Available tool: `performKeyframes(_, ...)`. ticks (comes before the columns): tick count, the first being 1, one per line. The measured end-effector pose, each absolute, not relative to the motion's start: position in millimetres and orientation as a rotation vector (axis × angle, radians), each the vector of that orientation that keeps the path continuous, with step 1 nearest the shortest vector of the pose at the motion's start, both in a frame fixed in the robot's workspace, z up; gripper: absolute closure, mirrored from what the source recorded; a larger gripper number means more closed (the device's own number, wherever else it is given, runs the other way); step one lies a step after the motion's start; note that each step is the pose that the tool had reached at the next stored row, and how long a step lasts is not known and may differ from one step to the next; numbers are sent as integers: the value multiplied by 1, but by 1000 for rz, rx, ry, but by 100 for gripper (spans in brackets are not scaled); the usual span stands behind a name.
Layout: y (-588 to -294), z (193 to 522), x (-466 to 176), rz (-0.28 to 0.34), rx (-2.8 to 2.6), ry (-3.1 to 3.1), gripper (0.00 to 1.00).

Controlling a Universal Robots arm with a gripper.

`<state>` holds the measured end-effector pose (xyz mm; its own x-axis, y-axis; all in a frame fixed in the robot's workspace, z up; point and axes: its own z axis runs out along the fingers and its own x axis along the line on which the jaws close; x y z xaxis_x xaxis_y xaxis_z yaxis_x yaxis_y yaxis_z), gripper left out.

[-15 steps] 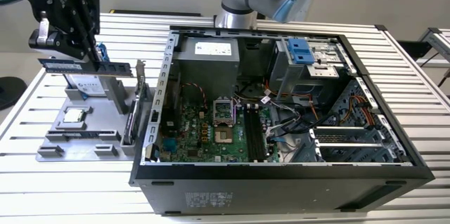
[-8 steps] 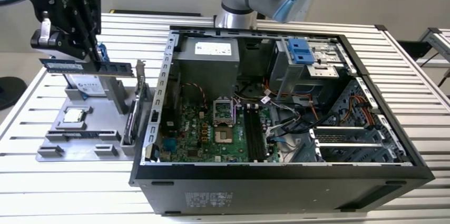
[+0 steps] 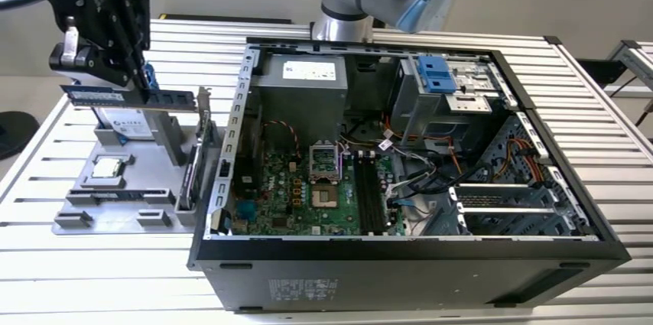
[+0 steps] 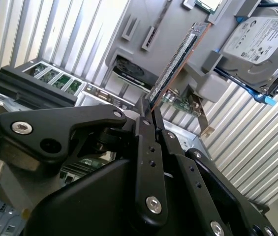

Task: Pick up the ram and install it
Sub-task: 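Pick up the ram and move it above insertion slot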

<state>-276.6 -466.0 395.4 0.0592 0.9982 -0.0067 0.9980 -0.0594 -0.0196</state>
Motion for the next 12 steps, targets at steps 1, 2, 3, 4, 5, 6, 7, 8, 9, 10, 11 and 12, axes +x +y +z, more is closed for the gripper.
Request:
performKeyframes(1, -466, 395, -276, 29, -2279, -2148, 100)
performKeyframes(2, -466, 395, -276, 29, -2279, -2148, 100)
performKeyframes(3, -466, 395, -275, 29, -2279, -2148, 100)
performKeyframes(4, -466, 395, -275, 29, -2279, -2148, 100)
performKeyframes(5, -466, 395, -274, 29, -2279, -2148, 100)
performKeyframes(6, -466, 395, -274, 29, -2279, -2148, 100)
performKeyframes(7, -466, 395, -273, 29, -2279, -2148, 100)
performKeyframes(8, -466, 395, -272, 29, -2279, -2148, 100)
performKeyframes(9, -466, 395, -271, 29, -2279, -2148, 100)
performKeyframes(10, -466, 395, -270, 29, -2279, -2148, 100)
performKeyframes(11, -466, 395, -269, 29, -2279, -2148, 100)
performKeyframes(12, -466, 395, -269, 29, -2279, -2148, 100)
